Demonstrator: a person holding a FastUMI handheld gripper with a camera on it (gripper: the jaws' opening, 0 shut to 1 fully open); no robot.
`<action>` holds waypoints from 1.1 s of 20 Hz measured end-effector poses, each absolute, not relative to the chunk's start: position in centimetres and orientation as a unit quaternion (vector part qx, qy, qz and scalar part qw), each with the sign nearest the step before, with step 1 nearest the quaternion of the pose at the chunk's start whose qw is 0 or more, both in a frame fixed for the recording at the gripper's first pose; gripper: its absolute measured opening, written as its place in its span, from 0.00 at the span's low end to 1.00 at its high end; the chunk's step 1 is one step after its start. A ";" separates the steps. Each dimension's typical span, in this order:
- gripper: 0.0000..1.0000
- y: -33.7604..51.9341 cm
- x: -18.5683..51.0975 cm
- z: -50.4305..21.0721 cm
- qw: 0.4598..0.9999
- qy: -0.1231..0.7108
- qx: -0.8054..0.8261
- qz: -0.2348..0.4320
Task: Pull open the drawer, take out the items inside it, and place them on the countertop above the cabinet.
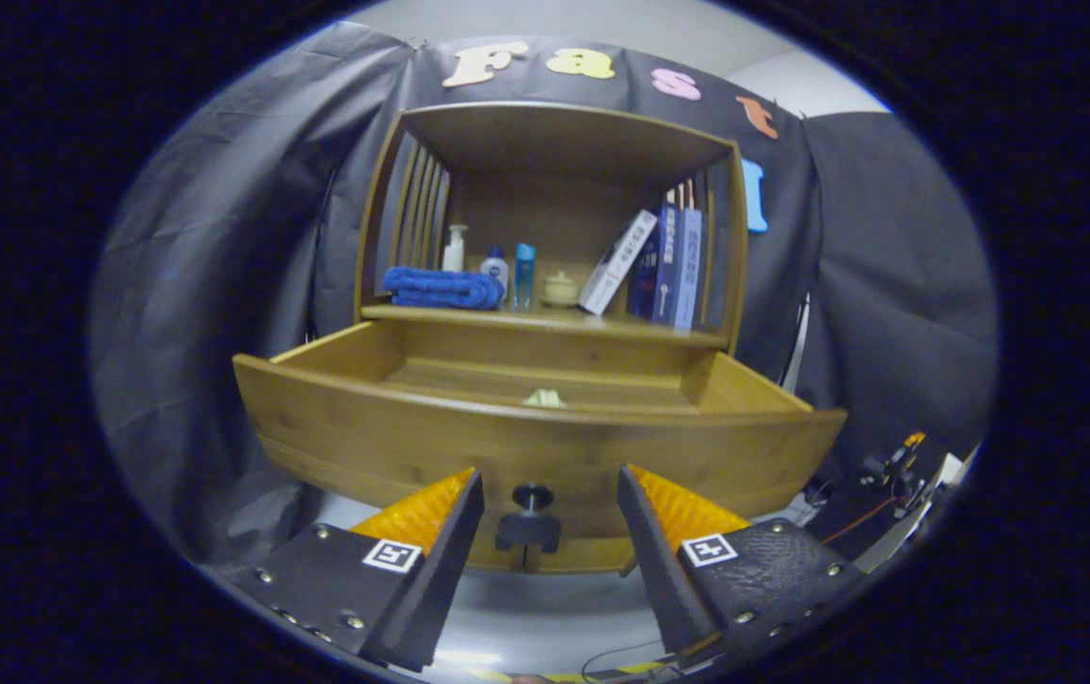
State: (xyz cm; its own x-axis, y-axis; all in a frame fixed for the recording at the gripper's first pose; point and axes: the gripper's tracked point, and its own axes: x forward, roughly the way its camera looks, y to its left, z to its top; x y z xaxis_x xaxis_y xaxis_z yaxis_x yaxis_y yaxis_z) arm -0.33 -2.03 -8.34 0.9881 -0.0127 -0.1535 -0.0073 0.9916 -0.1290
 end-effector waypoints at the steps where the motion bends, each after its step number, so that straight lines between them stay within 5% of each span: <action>1: 0.85 -1.2 -0.1 -7.3 0.995 0.071 -0.065 0.008; 7: 0.96 0.1 4.0 -2.7 0.995 0.064 -0.076 0.017; 20: 0.96 -1.1 14.8 -11.5 0.954 0.296 -0.053 0.009; 22: 0.80 -1.2 15.6 -12.7 0.948 0.319 -0.018 -0.001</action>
State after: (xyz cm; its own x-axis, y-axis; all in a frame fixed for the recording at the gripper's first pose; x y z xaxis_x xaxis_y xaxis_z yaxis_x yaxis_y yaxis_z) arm 15.60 -1.20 -12.73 0.7965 -0.0131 -0.6045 -0.0102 0.9993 -0.0351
